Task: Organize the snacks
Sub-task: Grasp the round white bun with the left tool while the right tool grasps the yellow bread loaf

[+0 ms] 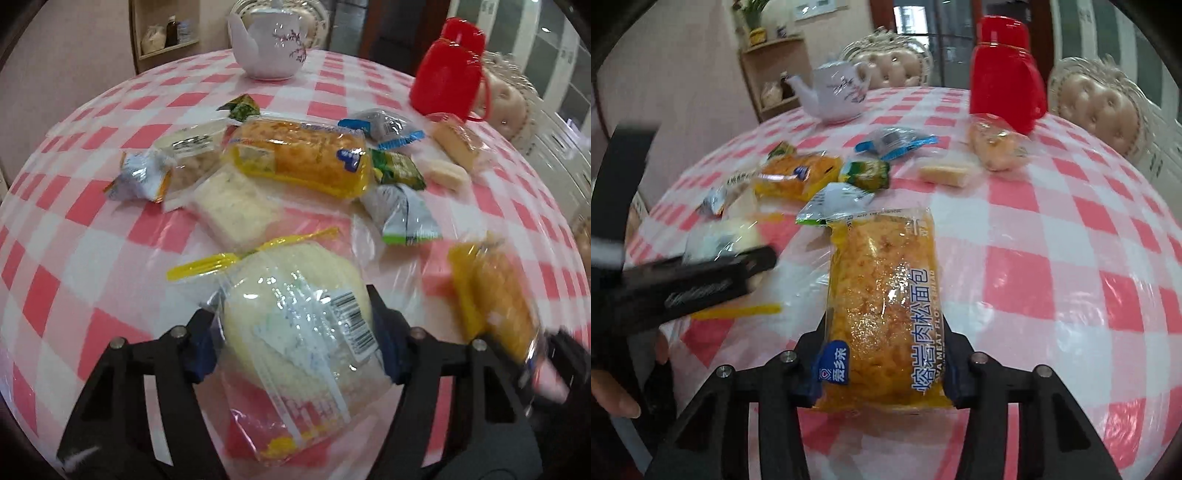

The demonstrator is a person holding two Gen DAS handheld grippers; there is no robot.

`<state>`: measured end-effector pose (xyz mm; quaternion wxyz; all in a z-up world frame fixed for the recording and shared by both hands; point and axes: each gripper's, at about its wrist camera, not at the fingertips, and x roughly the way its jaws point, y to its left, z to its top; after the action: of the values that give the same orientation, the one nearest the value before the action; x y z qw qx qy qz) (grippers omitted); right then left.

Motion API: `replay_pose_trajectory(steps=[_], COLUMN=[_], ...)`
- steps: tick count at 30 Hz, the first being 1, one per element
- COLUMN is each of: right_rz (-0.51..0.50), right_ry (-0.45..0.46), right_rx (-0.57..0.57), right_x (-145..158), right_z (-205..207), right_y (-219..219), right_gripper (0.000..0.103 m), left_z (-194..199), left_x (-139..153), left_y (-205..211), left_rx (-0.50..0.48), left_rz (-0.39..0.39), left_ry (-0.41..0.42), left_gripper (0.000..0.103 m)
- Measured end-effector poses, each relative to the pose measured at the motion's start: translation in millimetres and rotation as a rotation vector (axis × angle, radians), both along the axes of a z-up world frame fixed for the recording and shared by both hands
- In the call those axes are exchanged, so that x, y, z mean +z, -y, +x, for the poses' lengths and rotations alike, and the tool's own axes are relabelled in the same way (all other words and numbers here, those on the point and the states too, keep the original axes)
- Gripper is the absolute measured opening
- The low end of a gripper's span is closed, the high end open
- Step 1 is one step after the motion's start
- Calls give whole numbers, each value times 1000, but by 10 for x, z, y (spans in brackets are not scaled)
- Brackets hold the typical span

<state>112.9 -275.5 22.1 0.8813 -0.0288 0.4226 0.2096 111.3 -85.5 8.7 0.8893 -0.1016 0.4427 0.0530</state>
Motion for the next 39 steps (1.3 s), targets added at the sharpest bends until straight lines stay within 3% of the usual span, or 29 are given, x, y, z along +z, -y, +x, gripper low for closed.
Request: replay_pose_trajectory(steps=[8,17,29,39], right_rz=[80,146,167,217], right_ry=[7,9,17,-17], right_rx=[-54,-154,-114,-22], right_x=[44,76,84,69], right_z=[-54,-209,-710,-1001], right_y=[163,210,-302,-838], right_gripper=[49,49,49,49], left_z=[-591,-874,-1097,-1511], left_x=[22,10,107,161], left_y=[-569,-1071,-1292,-1662], left_rx=[-14,50,20,33], left_rz=[-66,-111,-116,-77], left_ry=[60,69,102,141], left_gripper=[70,70,70,70])
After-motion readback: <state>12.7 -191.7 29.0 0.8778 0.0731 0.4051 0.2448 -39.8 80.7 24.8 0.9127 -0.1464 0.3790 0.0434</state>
